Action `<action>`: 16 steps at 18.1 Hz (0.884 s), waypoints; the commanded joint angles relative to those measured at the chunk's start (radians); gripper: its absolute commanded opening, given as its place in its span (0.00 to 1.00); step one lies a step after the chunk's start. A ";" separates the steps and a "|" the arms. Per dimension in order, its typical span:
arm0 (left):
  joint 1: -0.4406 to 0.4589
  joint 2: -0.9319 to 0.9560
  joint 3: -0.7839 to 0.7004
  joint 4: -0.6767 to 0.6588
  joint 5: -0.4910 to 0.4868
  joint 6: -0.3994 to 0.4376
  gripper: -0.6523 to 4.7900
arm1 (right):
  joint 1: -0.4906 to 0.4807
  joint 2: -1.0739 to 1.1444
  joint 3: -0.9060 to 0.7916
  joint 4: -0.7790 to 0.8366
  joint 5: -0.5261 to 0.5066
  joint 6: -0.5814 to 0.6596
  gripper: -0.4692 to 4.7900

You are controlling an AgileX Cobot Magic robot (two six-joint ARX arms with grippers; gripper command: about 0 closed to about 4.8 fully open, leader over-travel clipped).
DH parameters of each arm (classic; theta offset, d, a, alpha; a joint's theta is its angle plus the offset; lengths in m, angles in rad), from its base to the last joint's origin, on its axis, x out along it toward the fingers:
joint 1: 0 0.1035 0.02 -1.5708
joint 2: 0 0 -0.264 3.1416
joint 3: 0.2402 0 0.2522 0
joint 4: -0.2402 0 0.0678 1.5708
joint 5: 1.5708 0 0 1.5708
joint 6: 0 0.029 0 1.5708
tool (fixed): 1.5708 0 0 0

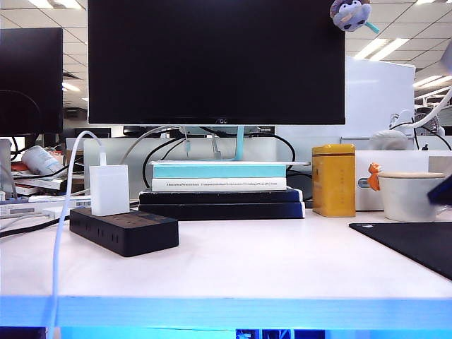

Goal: Plug the white charger into the left socket.

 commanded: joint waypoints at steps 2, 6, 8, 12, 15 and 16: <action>0.003 -0.085 0.002 0.011 -0.025 0.000 0.26 | -0.062 -0.211 -0.009 -0.023 0.001 0.004 0.08; 0.040 -0.104 0.003 0.032 -0.052 0.000 0.26 | -0.218 -0.401 -0.009 -0.023 0.000 0.004 0.08; 0.098 -0.104 0.003 0.028 -0.052 0.000 0.26 | -0.294 -0.435 -0.009 -0.020 0.001 0.004 0.08; 0.201 -0.104 0.002 0.006 -0.039 0.000 0.26 | -0.410 -0.433 -0.009 -0.036 0.001 0.004 0.08; 0.156 -0.104 0.002 -0.030 -0.016 0.000 0.26 | -0.423 -0.433 -0.009 -0.138 -0.003 0.004 0.08; 0.137 -0.104 0.002 -0.031 -0.015 0.000 0.26 | -0.419 -0.433 -0.009 -0.222 -0.031 0.004 0.08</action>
